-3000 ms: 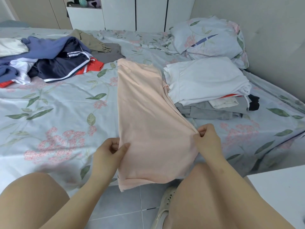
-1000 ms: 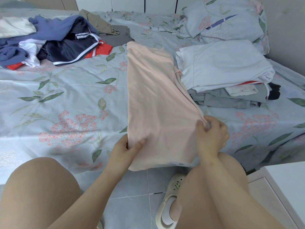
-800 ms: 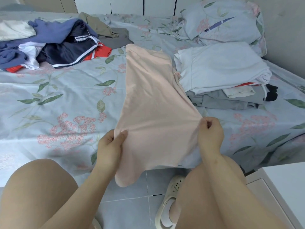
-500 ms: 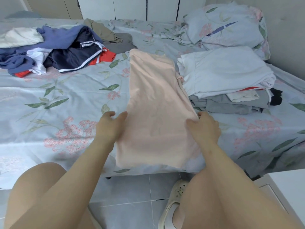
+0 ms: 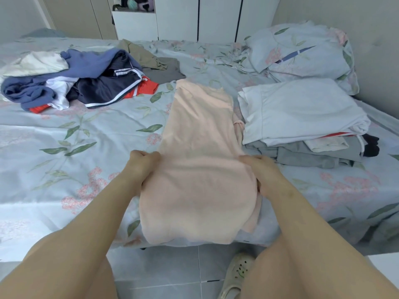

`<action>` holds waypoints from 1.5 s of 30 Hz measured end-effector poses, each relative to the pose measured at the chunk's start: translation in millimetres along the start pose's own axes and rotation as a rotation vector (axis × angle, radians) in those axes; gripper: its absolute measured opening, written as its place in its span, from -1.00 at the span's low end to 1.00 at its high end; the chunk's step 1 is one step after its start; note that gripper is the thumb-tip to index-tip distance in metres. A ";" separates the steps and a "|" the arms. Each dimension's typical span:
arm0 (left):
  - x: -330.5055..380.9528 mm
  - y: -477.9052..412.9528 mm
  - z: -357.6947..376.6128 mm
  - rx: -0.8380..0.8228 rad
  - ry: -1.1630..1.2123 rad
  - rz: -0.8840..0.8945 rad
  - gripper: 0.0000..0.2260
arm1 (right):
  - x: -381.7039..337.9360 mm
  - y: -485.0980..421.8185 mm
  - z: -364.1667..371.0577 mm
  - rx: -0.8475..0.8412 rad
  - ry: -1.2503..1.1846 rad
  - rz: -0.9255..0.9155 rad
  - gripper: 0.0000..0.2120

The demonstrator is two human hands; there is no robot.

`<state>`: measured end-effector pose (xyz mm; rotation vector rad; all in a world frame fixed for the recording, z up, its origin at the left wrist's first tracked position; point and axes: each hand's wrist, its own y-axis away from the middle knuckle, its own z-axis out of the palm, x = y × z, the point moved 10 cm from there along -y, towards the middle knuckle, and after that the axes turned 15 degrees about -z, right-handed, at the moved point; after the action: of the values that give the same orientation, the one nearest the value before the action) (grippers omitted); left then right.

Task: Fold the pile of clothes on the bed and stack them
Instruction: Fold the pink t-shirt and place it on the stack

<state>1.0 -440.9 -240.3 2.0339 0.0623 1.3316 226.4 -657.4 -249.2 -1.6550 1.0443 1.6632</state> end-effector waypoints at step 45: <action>87.2 -126.5 42.1 0.071 -0.115 0.185 -0.54 | -49.6 -165.3 30.1 0.163 0.743 -0.239 -0.74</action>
<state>117.1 -332.6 -253.3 2.2161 -0.1357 1.3369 351.5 -537.2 -224.6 -2.2359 1.2017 0.7799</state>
